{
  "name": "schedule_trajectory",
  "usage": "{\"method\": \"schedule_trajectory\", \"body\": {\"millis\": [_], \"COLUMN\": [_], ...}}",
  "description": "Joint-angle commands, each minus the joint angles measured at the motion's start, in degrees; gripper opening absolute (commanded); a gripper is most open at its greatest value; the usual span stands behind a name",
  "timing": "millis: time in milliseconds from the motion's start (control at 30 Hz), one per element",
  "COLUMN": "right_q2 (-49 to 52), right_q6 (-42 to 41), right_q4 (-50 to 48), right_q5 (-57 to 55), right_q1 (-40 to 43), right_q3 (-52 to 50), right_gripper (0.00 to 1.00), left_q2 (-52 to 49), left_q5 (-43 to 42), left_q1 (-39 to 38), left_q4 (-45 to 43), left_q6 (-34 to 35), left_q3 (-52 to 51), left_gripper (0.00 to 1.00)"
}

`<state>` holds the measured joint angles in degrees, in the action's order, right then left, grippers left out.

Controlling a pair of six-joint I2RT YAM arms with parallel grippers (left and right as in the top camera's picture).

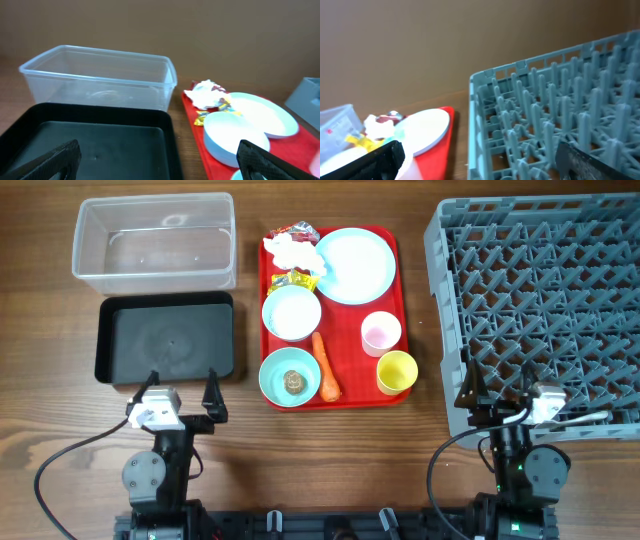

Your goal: Sort waste into correct bins and load items into the dishwasher rack

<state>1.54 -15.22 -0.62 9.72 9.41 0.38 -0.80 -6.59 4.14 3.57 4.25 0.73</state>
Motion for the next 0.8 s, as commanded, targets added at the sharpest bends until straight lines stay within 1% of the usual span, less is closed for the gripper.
{"method": "schedule_trajectory", "body": {"millis": [0,67,100,167,233,400,433,533,667,767], "right_q2": [-0.5,-0.5,-0.5,-0.5,-0.5,0.1,1.0,5.6,14.0,21.6], "right_q6": [-2.8,-2.5,-1.0,2.9,4.4,4.9,6.2,9.2,9.3,9.5], "right_q4": [-2.1,-3.2,-3.2,-3.2,-3.2,-0.1,0.4,1.4,4.3,7.2], "right_q5": [7.4,9.2,9.9,11.7,12.1,12.7,13.2,16.6,18.2,20.3], "right_q1": [-0.3,-0.3,-0.3,-0.3,-0.3,-0.3,-0.3,-0.3,-0.3,-0.3], "right_q3": [-0.1,0.6,1.4,3.5,5.5,11.7,13.2,18.1,25.5,31.7], "right_gripper": [1.00,1.00,1.00,1.00,1.00,1.00,1.00,1.00,1.00,1.00], "left_q2": [0.4,0.4,0.4,0.4,0.4,-2.4,-3.7,-8.9,-17.4,-24.2], "left_q5": [-8.9,-10.0,-10.1,-10.7,-10.8,-13.6,-13.6,-13.8,-16.9,-18.8], "left_q1": [0.1,0.1,0.1,0.1,0.1,0.1,0.1,0.1,0.1,0.1], "left_q4": [-2.0,-3.1,-3.4,-2.8,-2.3,2.1,3.3,4.5,4.7,6.9], "left_q6": [0.8,2.8,4.0,4.2,4.2,4.7,5.0,5.0,5.0,5.0], "left_q3": [-0.3,-0.1,0.3,2.0,3.6,10.7,12.4,16.9,23.1,28.7], "left_gripper": [1.00,1.00,1.00,1.00,1.00,1.00,1.00,1.00,1.00,1.00]}}
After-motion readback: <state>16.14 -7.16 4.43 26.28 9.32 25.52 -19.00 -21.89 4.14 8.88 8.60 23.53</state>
